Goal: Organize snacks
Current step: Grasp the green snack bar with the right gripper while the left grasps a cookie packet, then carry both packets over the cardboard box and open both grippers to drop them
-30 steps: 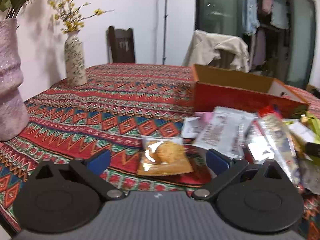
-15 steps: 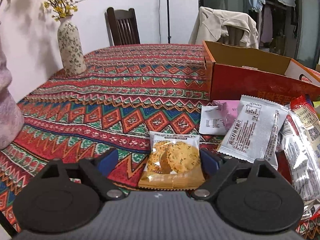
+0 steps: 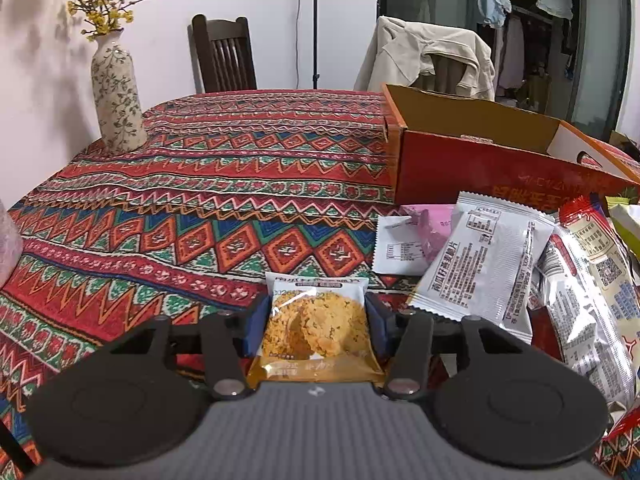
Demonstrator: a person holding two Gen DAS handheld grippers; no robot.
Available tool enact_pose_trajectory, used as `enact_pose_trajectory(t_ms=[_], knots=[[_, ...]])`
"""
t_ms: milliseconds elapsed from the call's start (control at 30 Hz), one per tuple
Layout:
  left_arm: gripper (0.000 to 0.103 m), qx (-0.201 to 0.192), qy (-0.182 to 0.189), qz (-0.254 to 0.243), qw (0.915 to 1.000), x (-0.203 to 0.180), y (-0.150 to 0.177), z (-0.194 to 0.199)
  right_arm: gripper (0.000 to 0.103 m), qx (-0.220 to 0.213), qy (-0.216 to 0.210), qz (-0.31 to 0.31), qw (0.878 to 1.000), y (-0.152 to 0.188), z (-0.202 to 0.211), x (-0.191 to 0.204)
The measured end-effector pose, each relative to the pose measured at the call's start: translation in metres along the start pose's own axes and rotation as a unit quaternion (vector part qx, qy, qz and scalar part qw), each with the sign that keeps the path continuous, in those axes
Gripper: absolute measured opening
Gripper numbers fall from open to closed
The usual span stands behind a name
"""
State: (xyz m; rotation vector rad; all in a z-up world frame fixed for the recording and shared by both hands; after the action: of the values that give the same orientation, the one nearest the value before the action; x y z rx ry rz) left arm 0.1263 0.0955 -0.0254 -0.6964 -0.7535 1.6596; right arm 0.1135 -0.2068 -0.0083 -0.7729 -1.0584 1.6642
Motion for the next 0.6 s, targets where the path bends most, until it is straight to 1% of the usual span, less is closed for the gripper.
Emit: enact_pose_trajectory(t_ms=[300, 433, 600], knots=[[0.050, -0.040, 0.001, 0.011, 0.9991, 0.004, -0.012, 0.025, 0.039, -0.016, -0.005, -0.012, 1.000, -0.005, 0.001, -0.003], [0.050, -0.065, 0.007, 0.013, 0.9978, 0.001, -0.027, 0.035, 0.039, -0.026, -0.002, -0.015, 1.000, -0.013, 0.002, -0.005], [0.050, -0.086, 0.023, 0.008, 0.9960, -0.009, -0.050, 0.041, 0.039, -0.041, -0.001, -0.015, 0.999, -0.027, -0.001, -0.008]])
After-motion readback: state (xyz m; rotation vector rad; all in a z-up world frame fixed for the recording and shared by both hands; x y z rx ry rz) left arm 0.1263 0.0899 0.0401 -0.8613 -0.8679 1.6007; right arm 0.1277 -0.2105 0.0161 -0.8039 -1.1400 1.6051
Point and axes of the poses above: each gripper's, at about its wrist camera, not at the fingertips, and z roughly against the way its jaws point, x to its left, y to its underside, the point moved 2 cm from there along -z, roughly the way its jaws point, and after that the axes turned 5 degrees about y, right-handed, at the moved point
